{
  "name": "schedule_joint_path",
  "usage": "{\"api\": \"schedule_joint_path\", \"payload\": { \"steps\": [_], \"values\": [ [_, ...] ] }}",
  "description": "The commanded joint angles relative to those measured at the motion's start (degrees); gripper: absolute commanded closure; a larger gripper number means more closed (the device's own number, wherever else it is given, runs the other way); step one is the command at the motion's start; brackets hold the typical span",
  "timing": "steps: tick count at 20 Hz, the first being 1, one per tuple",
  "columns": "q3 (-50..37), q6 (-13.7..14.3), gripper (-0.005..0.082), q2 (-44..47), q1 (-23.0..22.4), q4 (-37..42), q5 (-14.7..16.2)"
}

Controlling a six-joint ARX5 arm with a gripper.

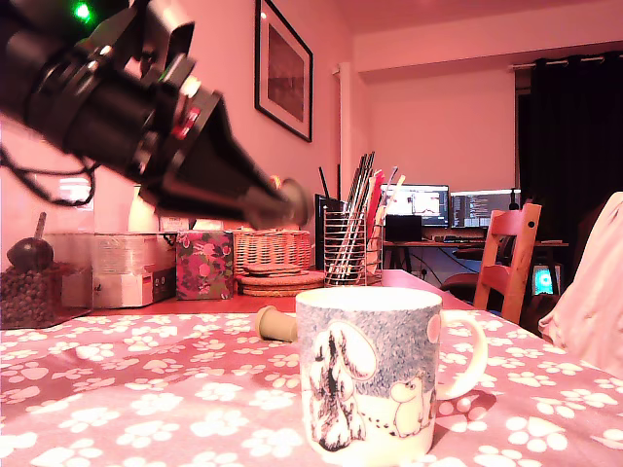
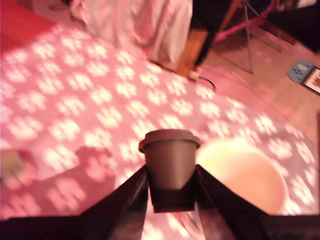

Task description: Pick up the coffee capsules on the table and drop them inside the coffee cup

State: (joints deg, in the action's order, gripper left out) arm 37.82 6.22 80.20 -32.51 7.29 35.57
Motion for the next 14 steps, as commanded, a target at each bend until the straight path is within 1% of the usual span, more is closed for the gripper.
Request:
{"api": "schedule_joint_path", "payload": {
  "steps": [1,6,10,14],
  "values": [
    [-1.88,0.33,0.0766,-0.83,-1.42,0.72,0.5],
    [-2.29,0.28,0.0779,-0.81,-6.32,1.92,0.17],
    [-2.27,0.26,0.0788,-0.79,-9.55,1.75,-1.97],
    [-2.25,0.22,0.0788,-0.79,-11.28,1.84,-3.93]
  ]
}}
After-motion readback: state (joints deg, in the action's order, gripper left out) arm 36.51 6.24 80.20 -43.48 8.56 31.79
